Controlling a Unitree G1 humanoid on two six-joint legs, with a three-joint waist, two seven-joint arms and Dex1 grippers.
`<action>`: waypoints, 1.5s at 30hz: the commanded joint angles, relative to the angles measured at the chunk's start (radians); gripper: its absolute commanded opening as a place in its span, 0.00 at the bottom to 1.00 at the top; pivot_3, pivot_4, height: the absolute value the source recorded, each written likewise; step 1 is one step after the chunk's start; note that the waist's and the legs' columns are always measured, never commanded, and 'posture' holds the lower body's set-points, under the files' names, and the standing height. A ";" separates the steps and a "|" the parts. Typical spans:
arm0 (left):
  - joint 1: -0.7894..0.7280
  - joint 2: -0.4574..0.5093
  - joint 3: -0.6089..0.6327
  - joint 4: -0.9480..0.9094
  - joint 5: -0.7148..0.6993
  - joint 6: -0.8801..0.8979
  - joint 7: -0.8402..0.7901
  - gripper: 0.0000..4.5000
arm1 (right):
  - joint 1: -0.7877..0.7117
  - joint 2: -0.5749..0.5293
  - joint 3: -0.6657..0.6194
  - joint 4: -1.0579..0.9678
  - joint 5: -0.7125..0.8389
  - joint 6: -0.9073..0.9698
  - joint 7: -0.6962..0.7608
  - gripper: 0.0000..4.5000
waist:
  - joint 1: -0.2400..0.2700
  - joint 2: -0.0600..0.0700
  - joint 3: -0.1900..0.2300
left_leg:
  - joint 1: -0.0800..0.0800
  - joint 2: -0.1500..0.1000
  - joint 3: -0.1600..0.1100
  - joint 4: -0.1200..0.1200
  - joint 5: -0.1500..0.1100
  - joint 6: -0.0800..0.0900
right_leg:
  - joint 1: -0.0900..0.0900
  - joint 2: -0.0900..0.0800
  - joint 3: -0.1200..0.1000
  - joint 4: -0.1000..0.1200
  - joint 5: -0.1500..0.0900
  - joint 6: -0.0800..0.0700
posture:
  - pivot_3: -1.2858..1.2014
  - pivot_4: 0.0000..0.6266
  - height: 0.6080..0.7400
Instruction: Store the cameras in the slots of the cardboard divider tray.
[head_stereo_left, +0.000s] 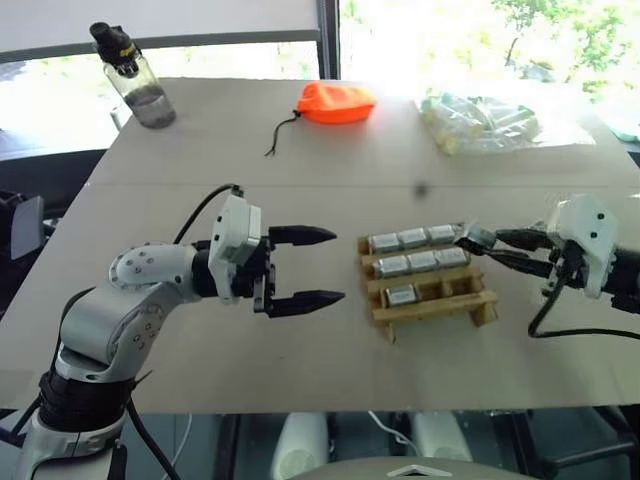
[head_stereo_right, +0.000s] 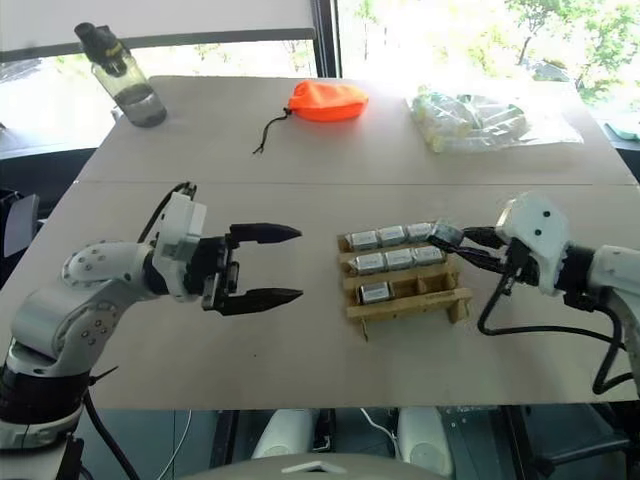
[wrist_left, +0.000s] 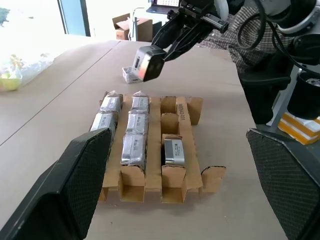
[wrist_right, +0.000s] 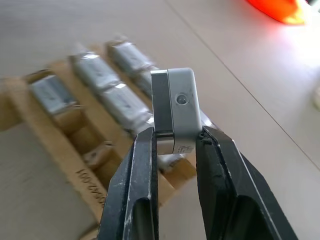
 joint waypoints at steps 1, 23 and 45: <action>-0.014 0.008 0.007 -0.022 0.000 -0.020 -0.019 1.00 | -0.067 -0.059 0.095 0.066 -0.032 -0.196 0.143 0.11 | 0.001 0.000 0.000 | 0.000 0.000 0.000 0.000 0.000 0.000 | 0.000 0.000 0.000 0.000 0.000 0.000 | 0.52 0.24 0.89; 0.133 0.046 0.095 -0.140 -0.003 -0.042 0.014 1.00 | -0.407 -0.058 0.510 0.399 -0.202 -0.487 0.429 0.11 | 0.020 -0.002 0.002 | 0.000 0.001 -0.001 0.003 0.000 0.000 | 0.002 -0.002 -0.003 0.000 0.000 0.000 | 0.52 0.24 0.89; 0.077 0.019 0.055 -0.102 0.005 -0.064 0.005 1.00 | -0.303 -0.075 0.134 0.383 -0.040 -0.044 0.100 0.98 | 0.022 -0.002 0.002 | 0.000 0.001 -0.002 0.003 0.000 0.000 | 0.003 -0.002 -0.004 0.001 0.000 0.000 | 0.52 0.24 0.89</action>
